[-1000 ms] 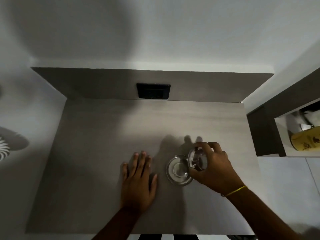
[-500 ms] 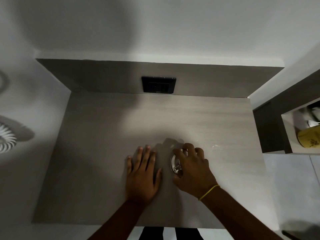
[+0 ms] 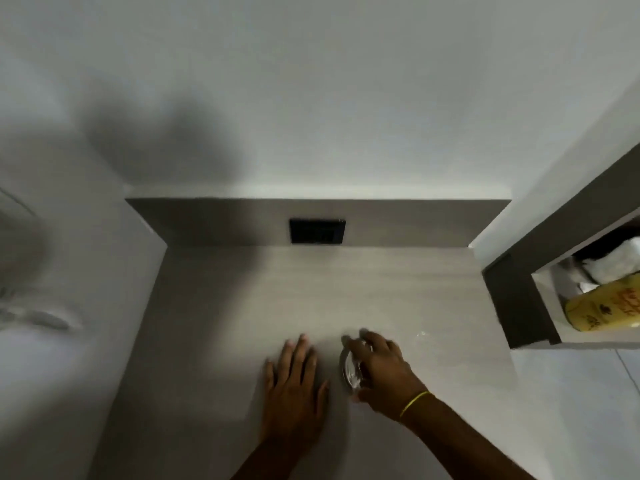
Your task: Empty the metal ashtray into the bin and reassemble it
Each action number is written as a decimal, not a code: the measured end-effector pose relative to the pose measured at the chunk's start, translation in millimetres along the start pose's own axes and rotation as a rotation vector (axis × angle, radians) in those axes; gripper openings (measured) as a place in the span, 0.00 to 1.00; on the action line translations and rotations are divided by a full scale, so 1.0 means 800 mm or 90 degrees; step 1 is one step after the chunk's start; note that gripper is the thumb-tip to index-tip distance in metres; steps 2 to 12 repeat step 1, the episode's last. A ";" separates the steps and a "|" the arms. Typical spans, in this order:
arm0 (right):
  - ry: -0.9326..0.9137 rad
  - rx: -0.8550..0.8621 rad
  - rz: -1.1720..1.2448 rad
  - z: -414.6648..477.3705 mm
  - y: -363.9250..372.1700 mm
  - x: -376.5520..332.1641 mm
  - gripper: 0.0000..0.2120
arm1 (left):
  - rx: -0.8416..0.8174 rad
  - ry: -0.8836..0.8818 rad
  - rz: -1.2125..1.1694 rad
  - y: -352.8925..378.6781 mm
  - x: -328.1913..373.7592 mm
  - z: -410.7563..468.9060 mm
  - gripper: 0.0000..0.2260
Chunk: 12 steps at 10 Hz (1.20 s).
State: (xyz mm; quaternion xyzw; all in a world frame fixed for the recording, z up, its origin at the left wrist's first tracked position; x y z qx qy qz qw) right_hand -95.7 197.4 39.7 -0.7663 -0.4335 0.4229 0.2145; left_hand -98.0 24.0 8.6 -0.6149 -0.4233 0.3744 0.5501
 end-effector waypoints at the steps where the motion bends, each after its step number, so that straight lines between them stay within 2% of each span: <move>1: 0.000 0.025 0.026 -0.023 -0.034 -0.014 0.54 | 0.062 0.000 0.011 -0.051 -0.004 0.001 0.29; 12: 0.000 0.025 0.026 -0.023 -0.034 -0.014 0.54 | 0.062 0.000 0.011 -0.051 -0.004 0.001 0.29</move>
Point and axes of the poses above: each hand's wrist, its own z-axis towards the middle knuckle, its own y-axis out of the palm, x = y × z, the point moved 9 cm from there along z, towards the middle knuckle, and after that the axes turned 9 degrees about z, right-handed, at the moved point
